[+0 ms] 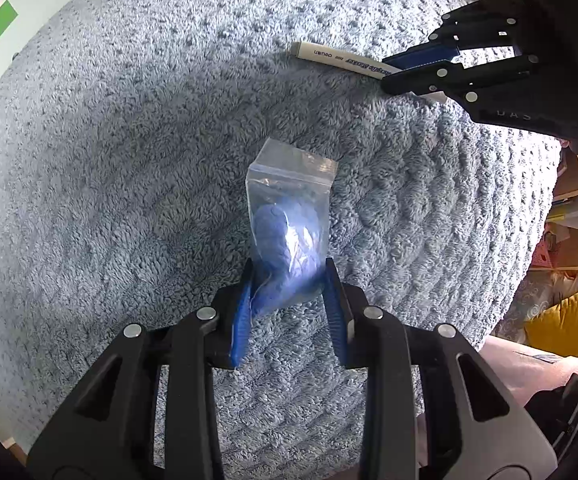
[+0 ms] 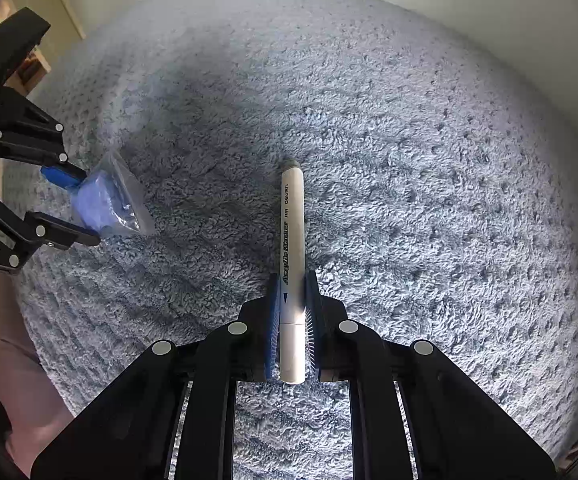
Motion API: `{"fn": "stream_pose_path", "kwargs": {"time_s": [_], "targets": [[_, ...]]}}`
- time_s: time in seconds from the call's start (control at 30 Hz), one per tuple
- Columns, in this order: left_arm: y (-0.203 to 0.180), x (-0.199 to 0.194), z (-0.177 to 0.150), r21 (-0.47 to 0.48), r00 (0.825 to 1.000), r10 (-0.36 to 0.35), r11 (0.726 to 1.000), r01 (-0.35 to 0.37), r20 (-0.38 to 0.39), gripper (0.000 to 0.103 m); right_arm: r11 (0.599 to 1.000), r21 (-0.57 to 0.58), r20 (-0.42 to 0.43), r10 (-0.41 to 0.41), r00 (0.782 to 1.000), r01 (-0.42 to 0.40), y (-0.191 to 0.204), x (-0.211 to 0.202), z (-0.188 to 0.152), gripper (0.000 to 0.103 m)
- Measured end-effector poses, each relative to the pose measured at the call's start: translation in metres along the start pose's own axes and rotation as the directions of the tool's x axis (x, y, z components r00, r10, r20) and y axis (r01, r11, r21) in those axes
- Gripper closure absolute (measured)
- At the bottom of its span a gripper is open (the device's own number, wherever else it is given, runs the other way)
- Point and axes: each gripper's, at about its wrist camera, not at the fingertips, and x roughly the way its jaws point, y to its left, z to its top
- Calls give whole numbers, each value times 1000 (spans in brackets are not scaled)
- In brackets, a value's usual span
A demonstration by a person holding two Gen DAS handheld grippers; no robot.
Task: Collect trash
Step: 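Grasp the blue plastic bag with the left gripper while the right grasps the white marker, then lift the bag and marker and carry them over the teal bin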
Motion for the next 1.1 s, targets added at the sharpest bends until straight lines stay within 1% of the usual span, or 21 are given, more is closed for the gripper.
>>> {"fn": "stream_pose_path", "kwargs": {"time_s": [0.2, 0.3, 0.43, 0.63, 0.73, 0.8, 0.9, 1.03, 1.1], "targets": [[-5, -20, 4, 44, 999, 5, 999, -7, 36, 74, 999, 50, 31, 0, 1000, -1, -10, -28, -9, 90], [-10, -31, 8, 79, 998, 6, 997, -10, 58, 74, 997, 75, 53, -17, 998, 13, -13, -45, -13, 90], [-20, -43, 12, 132, 997, -2, 991, -9, 83, 74, 991, 124, 80, -58, 995, 48, -18, -70, -25, 90], [-44, -52, 16, 240, 994, -19, 971, -7, 105, 74, 968, 230, 89, -128, 988, 105, -12, -97, -51, 90], [-52, -54, 10, 302, 993, -38, 953, 3, 108, 74, 949, 284, 82, -166, 983, 137, 3, -106, -67, 90], [-60, -56, 8, 351, 993, -56, 936, 14, 109, 74, 933, 323, 74, -191, 979, 158, 16, -110, -79, 90], [-75, -59, 2, 436, 991, -73, 900, 18, 109, 74, 903, 387, 56, -224, 973, 185, 32, -118, -100, 90], [-97, -57, -6, 553, 989, -112, 833, 40, 96, 74, 845, 484, 27, -275, 961, 228, 60, -129, -129, 90], [-112, -56, -12, 609, 988, -129, 791, 54, 80, 74, 809, 533, 10, -300, 954, 248, 76, -135, -146, 90]]}}
